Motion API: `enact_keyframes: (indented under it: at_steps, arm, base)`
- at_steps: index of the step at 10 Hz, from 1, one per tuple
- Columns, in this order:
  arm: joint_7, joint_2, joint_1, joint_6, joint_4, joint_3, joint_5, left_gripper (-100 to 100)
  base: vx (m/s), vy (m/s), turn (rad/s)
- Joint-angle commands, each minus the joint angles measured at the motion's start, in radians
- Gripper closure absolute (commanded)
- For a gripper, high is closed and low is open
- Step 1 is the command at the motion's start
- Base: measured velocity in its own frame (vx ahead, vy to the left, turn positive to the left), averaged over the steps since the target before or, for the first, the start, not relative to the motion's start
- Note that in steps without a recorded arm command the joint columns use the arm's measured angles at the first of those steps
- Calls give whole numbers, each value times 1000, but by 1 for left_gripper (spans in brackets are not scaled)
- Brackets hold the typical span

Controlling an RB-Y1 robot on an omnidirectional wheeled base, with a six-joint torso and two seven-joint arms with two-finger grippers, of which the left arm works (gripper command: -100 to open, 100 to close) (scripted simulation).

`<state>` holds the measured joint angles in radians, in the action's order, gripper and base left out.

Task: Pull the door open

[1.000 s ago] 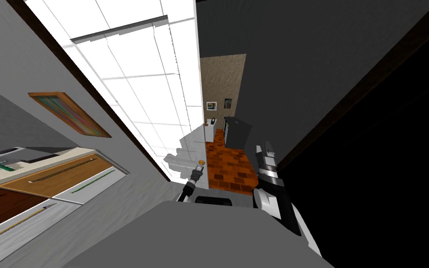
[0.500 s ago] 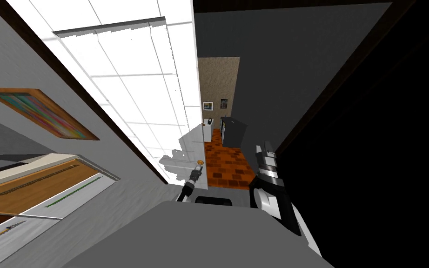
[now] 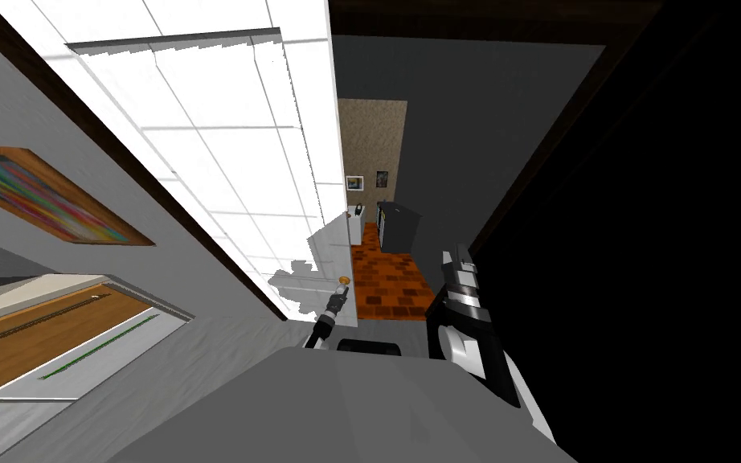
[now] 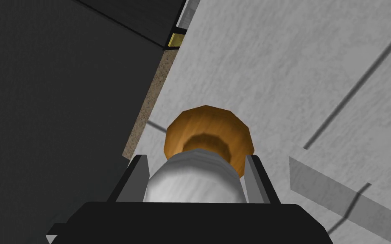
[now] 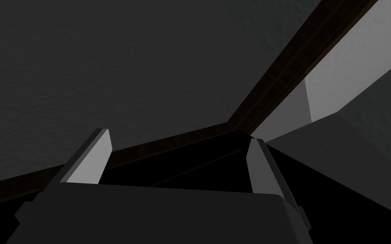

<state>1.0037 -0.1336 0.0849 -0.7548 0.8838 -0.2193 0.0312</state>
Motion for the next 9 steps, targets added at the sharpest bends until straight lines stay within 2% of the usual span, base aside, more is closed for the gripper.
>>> enact_keyframes:
  at_steps: [1,3,4,6,7,9]
  arm:
    - [-29,9,3,8,-1,-12,0,100]
    - [-91,6,0,6,-9,-12,13,100]
    - [-96,6,0,6,-9,-12,13,100]
    - [-158,3,-4,3,-17,-11,27,100]
    - [-167,3,-4,3,-17,-11,27,100]
    - [-230,0,-9,0,-25,-11,41,100]
  base:
    - [-50,18,-61]
    - [-54,14,-102]
    - [-50,11,-66]
    - [-73,10,-114]
    - [-61,15,-38]
    - [-61,16,-86]
